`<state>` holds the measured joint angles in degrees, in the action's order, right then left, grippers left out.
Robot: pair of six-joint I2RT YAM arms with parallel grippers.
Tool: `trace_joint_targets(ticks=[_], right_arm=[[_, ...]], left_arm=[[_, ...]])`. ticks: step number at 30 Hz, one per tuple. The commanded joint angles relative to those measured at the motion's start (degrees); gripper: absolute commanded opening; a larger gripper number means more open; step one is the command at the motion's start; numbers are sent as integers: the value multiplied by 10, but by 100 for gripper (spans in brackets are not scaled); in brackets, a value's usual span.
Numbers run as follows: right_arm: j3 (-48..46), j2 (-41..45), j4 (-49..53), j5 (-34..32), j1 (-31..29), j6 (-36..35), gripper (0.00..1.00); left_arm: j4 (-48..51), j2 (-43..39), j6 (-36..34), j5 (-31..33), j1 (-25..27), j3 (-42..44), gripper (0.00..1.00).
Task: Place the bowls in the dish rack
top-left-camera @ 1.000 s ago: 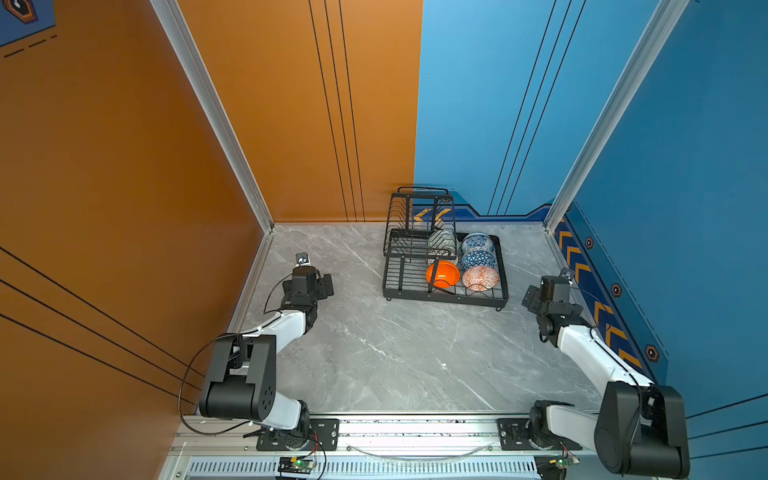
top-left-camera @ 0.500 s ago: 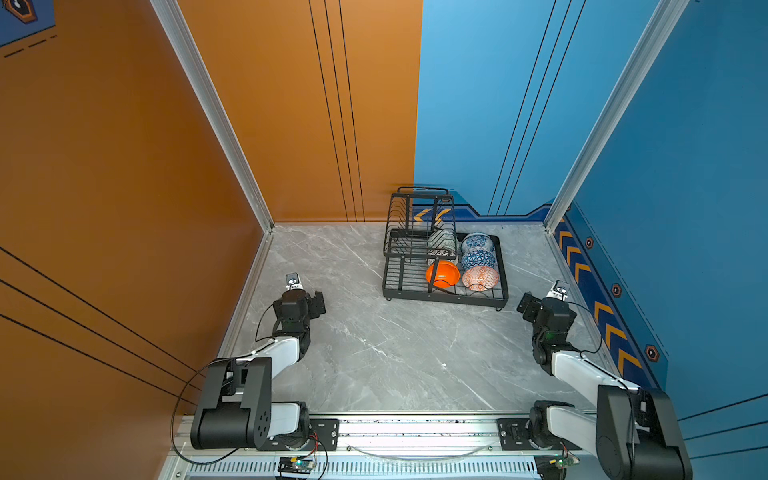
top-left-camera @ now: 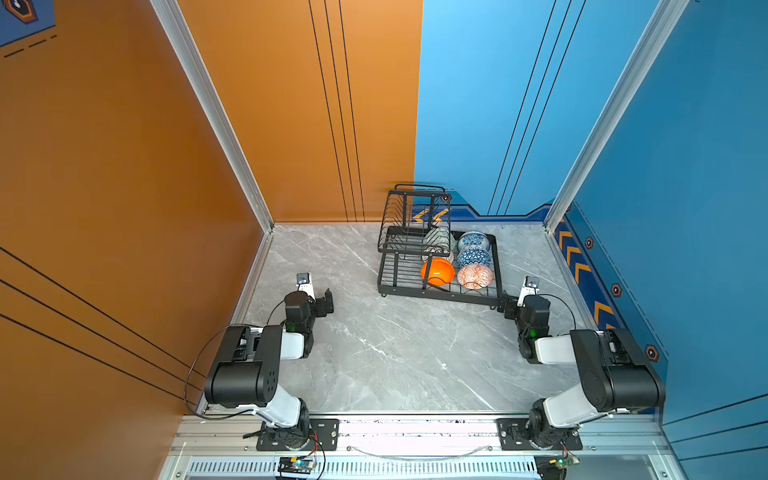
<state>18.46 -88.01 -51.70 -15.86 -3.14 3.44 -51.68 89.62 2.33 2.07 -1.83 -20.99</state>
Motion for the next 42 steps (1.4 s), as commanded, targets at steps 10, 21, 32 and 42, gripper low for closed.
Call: trace_joint_targets(ticks=[10,21,32,42], right_arm=[[9,-9,-51,-56,-26,-2,100],[9,-9,-51,-57,-26,-1,100],[11,-9,-45,-48,-21,2,100],[22,-6,-19,0,0,13,100]], left_arm=[[-34,1,-18,-32,1,2,98],[-33,2,-19,-31,1,1,98],[-33,1,-19,-31,1,1,98],[-33,1,-19,-31,1,2,98]])
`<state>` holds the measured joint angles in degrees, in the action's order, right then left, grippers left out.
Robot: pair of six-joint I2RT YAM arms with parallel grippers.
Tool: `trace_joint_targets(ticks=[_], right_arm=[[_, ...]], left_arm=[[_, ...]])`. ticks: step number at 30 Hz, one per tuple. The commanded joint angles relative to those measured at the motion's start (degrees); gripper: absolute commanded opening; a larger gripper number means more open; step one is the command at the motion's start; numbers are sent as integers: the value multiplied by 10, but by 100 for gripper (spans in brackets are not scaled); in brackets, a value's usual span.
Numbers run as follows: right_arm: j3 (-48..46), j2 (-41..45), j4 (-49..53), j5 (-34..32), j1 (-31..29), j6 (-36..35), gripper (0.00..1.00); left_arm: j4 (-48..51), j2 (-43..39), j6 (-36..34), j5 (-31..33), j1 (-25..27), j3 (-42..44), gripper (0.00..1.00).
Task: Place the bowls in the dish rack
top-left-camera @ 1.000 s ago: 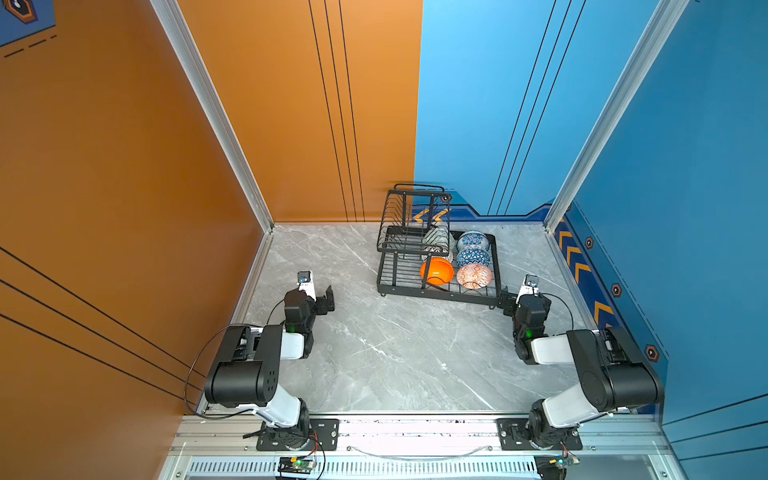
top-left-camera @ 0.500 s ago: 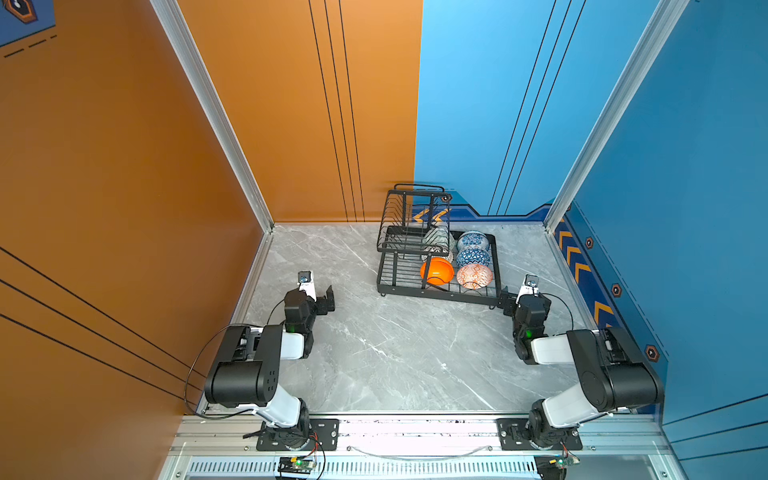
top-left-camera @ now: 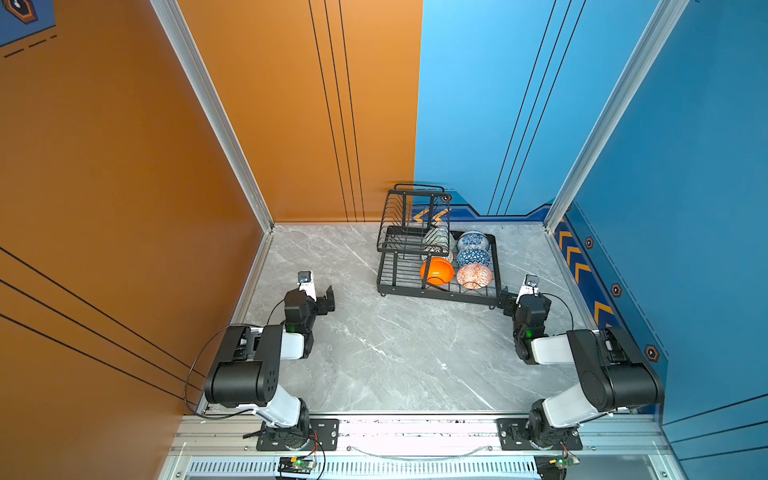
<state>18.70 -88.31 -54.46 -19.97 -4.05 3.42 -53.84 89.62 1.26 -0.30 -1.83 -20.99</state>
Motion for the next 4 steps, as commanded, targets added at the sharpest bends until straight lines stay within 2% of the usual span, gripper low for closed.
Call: trace_joint_targets(ticks=[1,4], right_arm=[[19,-3,9,48,13,15,100],[17,-3,4,44,9,12,100]], left_arm=[[-12,2,-7,-8,1,1,98],[-12,1,-8,-8,1,1,98]])
